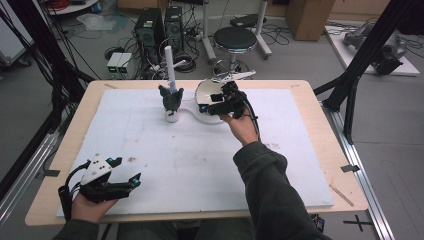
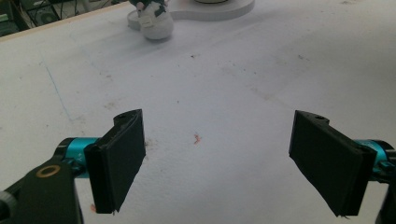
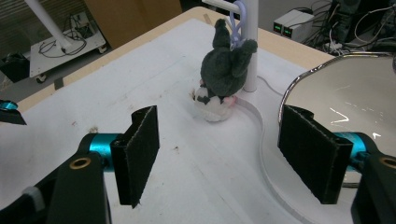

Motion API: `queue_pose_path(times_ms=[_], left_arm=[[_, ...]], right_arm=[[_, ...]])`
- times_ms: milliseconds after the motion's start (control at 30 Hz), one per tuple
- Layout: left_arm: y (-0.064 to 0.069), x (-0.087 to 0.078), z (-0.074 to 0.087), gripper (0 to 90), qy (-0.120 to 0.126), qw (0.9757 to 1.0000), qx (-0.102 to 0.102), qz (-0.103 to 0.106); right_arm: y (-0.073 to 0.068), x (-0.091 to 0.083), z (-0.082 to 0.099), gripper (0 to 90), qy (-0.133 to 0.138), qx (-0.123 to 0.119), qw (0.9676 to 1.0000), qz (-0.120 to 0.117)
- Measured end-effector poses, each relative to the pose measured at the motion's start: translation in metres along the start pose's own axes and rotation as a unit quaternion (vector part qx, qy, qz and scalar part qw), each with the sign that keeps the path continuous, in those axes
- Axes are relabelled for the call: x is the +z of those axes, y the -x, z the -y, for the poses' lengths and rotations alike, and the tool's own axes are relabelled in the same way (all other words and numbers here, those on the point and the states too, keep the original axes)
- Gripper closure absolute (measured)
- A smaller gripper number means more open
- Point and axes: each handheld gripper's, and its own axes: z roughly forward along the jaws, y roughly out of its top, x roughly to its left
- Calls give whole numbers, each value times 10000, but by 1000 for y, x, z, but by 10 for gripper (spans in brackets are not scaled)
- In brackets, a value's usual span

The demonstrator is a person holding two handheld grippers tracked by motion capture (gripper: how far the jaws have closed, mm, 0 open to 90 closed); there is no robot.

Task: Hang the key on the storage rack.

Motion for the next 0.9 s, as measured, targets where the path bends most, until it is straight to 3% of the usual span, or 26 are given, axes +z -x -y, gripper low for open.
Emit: queue_pose_path(times_ms=[900], left_arm=[[-1, 1, 0, 189, -5, 10000, -22, 14]], right_arm=[[-4, -14, 18, 243, 93, 29, 9999, -71]])
